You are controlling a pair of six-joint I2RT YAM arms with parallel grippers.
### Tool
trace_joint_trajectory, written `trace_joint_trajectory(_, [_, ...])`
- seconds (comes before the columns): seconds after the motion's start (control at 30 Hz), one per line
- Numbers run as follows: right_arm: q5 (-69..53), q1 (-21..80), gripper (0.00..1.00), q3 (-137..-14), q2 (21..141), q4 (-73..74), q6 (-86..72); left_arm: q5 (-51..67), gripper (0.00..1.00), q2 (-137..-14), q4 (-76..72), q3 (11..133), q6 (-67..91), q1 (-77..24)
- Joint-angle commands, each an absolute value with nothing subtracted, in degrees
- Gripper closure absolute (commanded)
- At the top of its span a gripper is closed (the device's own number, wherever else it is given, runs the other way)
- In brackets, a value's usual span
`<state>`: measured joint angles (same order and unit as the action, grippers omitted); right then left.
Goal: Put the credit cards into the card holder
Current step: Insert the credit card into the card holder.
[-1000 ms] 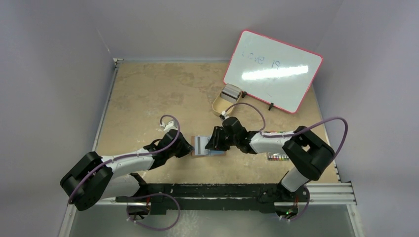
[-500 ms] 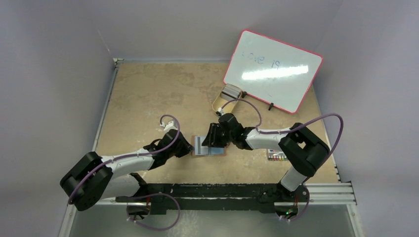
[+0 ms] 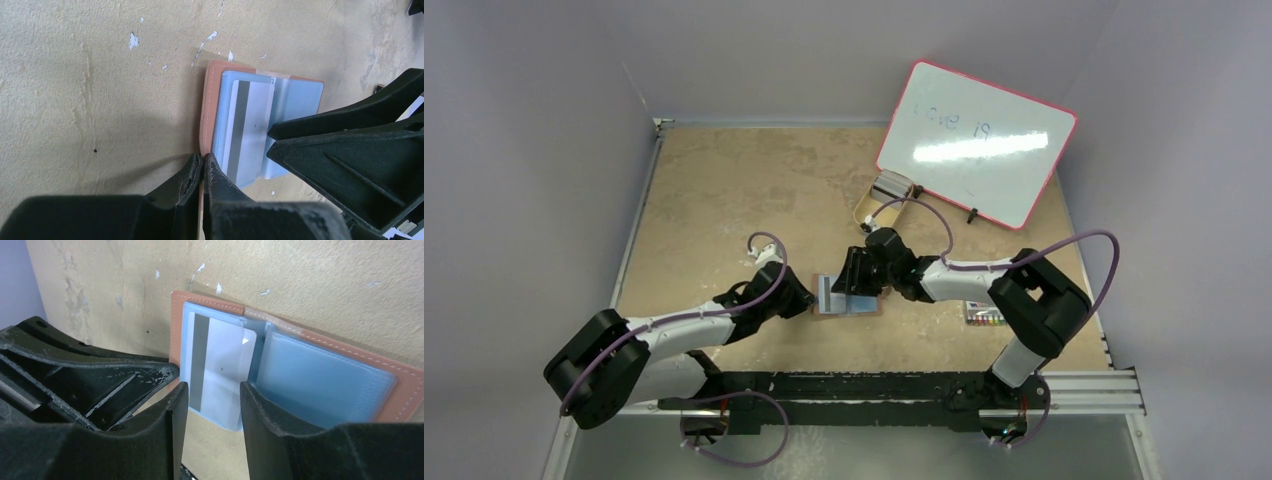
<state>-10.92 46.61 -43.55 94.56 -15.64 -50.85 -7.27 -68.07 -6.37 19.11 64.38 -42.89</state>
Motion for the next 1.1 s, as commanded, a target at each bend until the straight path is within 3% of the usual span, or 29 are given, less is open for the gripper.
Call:
trace_joint_trajectory(0.0, [-6.58,47.0,0.54,-44.8,93.13,-14.88,-49.69,-7.14,1.0,-67.05,-8.53,19.01,64.03,-43.28])
trace_joint_trajectory(0.8, [-9.72,48.04,0.53,-47.87,96.94,-16.86,-49.62,-6.97,1.0,-66.7,-8.53,19.32,63.69,-43.28])
trace_joint_trajectory(1.07, [-11.46,48.13,0.53,-49.17,92.91,-12.29,-46.28,-7.29,1.0,-65.88,-7.63,19.3,63.45,-43.24])
